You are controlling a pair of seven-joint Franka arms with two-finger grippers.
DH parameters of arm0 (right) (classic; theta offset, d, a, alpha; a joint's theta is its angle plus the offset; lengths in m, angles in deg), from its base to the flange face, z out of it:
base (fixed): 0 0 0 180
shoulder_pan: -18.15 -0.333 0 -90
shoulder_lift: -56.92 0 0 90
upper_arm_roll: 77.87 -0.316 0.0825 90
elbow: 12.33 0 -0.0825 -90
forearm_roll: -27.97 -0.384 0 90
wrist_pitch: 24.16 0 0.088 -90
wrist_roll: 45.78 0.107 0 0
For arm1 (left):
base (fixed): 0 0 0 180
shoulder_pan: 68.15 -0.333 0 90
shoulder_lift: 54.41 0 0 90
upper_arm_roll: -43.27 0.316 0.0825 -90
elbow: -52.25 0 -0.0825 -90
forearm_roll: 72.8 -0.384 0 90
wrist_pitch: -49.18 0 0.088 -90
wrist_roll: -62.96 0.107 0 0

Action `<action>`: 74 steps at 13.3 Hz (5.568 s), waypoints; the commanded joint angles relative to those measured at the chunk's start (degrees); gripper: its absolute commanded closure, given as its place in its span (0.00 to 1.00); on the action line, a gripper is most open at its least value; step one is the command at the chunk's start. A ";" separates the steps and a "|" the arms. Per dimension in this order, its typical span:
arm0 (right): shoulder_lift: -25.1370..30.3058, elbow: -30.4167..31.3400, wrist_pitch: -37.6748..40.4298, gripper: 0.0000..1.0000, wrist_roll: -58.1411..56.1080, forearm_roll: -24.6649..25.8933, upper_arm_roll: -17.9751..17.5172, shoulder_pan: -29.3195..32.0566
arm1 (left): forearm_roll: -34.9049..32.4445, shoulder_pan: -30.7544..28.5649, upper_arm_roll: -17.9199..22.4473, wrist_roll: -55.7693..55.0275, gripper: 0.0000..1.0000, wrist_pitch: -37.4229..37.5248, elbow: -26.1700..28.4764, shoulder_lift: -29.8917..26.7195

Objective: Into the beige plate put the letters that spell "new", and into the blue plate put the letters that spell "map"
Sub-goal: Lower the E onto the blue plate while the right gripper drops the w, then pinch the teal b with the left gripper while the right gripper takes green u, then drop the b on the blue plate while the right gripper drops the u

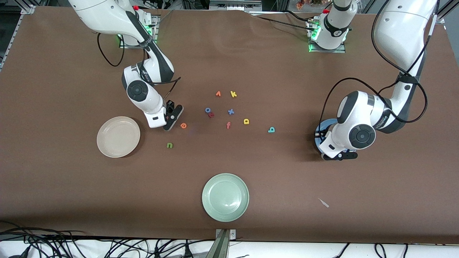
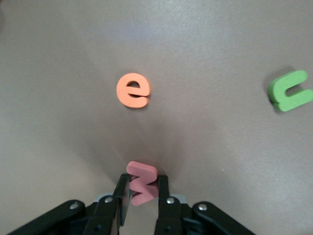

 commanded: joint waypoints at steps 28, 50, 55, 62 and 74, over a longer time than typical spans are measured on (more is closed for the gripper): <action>-4.25 -19.21 15.69 0.00 32.95 -4.37 8.20 8.16 | -10.00 12.20 -13.54 -12.75 0.00 -9.82 -4.27 3.89; -15.32 -26.77 10.15 0.15 67.71 -3.66 -0.69 3.32 | -16.55 7.92 -12.83 -23.91 0.32 -24.06 5.83 7.14; -15.50 -26.77 10.15 0.42 67.53 -3.66 -0.51 3.50 | -16.11 7.92 -12.83 -24.80 0.41 -24.76 5.83 7.32; -15.67 -26.86 10.07 0.55 67.09 -3.58 -0.34 3.85 | -16.03 8.01 -12.92 -24.97 0.74 -24.76 5.66 6.97; -15.76 -27.04 10.07 0.70 67.53 -4.01 -0.34 3.94 | -16.73 4.77 -13.27 -9.71 0.80 -14.48 3.81 -2.43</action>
